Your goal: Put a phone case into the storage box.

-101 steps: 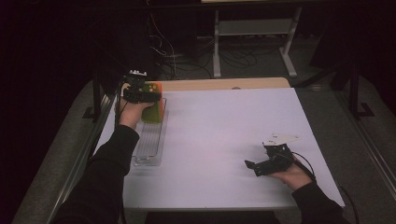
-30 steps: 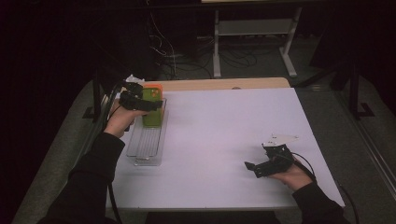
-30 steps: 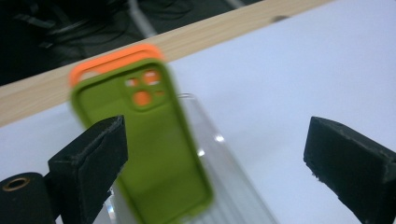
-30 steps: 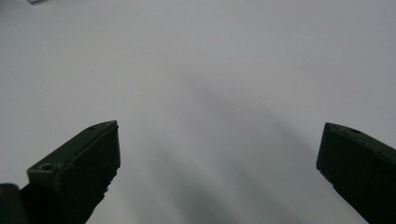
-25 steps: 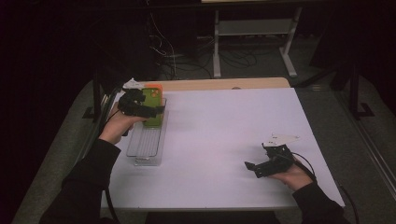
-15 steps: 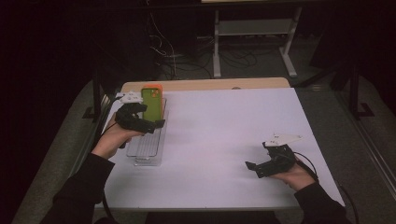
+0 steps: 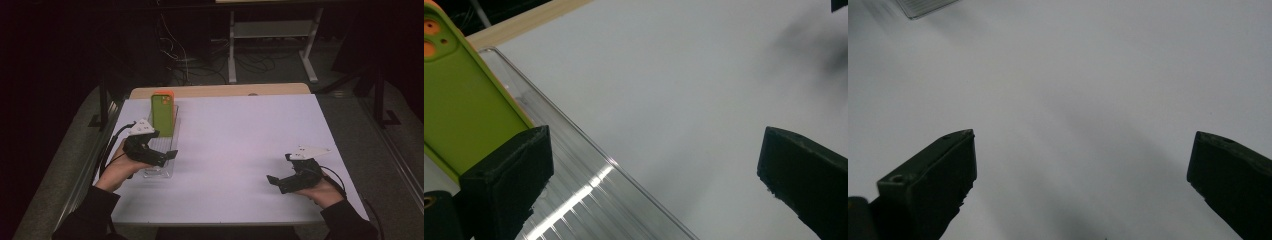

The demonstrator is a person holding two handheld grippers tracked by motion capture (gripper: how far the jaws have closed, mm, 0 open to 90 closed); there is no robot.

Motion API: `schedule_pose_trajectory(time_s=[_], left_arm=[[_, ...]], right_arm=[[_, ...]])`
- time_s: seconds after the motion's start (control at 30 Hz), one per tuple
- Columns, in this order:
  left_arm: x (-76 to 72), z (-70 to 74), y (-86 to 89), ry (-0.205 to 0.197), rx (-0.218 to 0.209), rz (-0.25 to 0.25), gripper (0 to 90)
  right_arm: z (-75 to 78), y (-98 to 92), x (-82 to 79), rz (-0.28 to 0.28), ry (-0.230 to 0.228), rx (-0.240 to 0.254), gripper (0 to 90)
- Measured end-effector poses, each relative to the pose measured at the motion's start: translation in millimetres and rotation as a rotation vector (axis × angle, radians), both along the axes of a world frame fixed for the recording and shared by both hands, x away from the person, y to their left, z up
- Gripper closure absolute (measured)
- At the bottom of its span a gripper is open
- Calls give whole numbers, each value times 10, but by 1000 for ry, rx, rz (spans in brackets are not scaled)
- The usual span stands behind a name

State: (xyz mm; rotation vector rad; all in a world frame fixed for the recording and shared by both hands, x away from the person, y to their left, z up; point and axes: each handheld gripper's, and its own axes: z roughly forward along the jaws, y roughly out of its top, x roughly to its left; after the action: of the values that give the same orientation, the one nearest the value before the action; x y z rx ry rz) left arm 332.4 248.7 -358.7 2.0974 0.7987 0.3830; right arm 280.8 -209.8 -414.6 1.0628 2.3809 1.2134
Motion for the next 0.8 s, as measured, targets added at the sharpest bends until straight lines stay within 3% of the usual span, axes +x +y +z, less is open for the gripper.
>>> schedule_pose_trajectory(time_s=[0.3,0.8], left_arm=[[-149,-161,-10,1,-12,-9,9],[-247,-340,63,1,-20,-41,9]], right_arm=[[15,-15,-19,8,-11,10,0],[57,16,-29,28,-31,19,0]])
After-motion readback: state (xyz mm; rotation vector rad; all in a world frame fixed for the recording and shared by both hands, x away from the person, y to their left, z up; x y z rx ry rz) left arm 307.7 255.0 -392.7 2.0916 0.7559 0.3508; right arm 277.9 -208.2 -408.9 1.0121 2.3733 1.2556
